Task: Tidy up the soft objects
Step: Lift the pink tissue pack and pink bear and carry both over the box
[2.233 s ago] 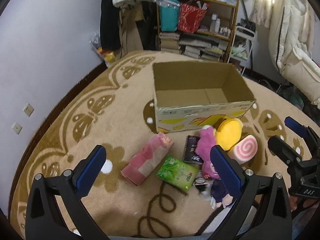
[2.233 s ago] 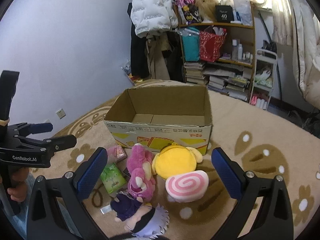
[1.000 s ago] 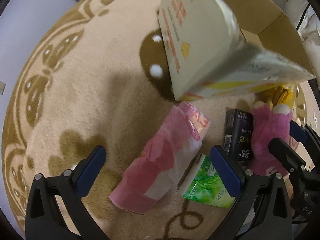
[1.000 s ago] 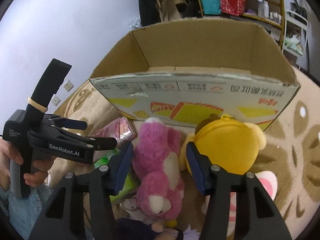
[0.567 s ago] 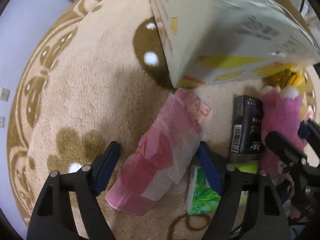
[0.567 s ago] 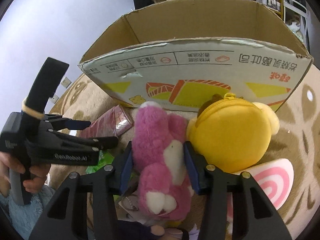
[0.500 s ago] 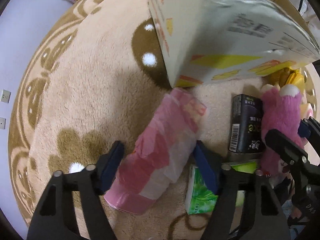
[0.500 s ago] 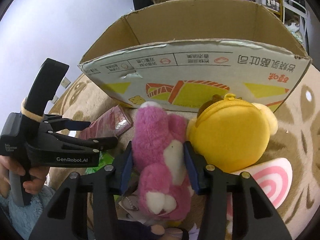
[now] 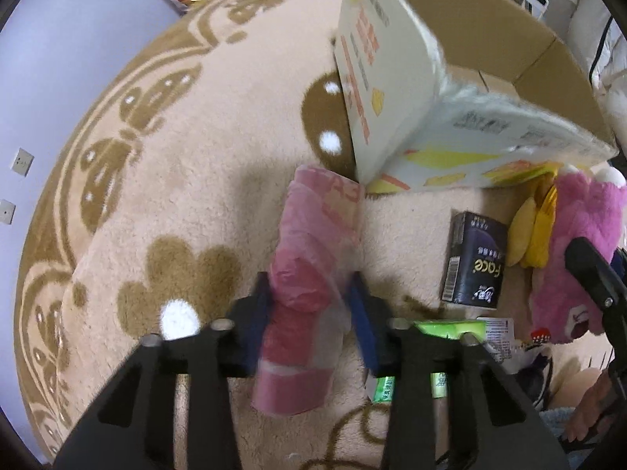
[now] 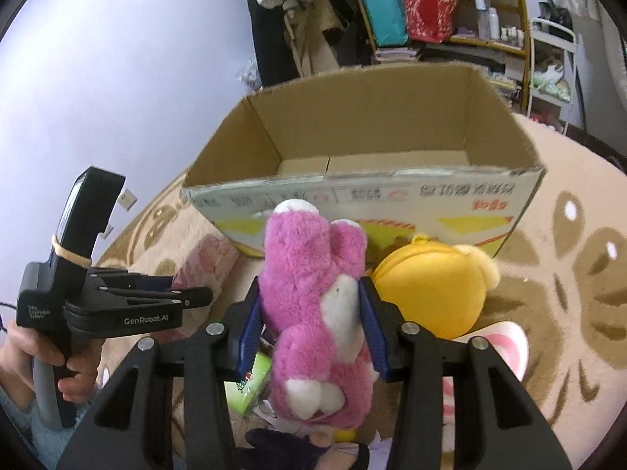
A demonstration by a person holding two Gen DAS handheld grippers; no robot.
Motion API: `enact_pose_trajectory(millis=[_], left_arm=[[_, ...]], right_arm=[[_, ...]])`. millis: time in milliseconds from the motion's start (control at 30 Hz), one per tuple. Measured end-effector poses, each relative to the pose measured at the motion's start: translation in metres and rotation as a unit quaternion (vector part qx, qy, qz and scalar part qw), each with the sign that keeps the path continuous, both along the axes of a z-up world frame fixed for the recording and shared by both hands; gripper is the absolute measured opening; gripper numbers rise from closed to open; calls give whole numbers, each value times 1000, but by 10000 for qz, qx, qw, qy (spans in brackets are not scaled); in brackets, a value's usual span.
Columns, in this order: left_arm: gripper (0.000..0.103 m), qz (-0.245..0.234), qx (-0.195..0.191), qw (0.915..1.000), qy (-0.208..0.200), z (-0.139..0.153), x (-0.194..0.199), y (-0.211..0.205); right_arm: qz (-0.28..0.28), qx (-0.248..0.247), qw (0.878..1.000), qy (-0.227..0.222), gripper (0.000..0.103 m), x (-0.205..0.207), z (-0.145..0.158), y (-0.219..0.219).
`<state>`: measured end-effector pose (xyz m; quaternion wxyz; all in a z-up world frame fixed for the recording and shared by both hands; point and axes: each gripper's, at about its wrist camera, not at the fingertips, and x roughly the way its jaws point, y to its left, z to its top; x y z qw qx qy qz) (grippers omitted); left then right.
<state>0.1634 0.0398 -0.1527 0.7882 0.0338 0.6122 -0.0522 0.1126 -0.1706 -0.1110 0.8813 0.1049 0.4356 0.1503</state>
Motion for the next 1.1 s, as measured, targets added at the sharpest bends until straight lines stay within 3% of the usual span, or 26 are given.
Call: enact_pose_trajectory(millis=[67, 233, 467, 633, 833, 1100], left_arm=[[18, 71, -184, 9998, 44, 4, -5, -2], [16, 298, -176, 9991, -254, 20, -14, 5], [16, 446, -123, 9938, -1009, 67, -30, 22], [16, 474, -259, 9855, -1608, 112, -40, 29], [16, 465, -492, 9809, -1824, 144, -32, 39], [16, 83, -83, 9734, -2286, 178, -25, 12]], right_arm=[[-69, 45, 10000, -54, 48, -4, 7, -10], [-153, 31, 9995, -275, 48, -11, 21, -19], [-270, 109, 9976, -631, 48, -20, 46, -30], [-306, 369, 9941, -977, 48, -27, 65, -41], [-309, 283, 9902, -1332, 48, -25, 89, -45], [-484, 176, 9855, -1616, 48, -11, 114, -62]])
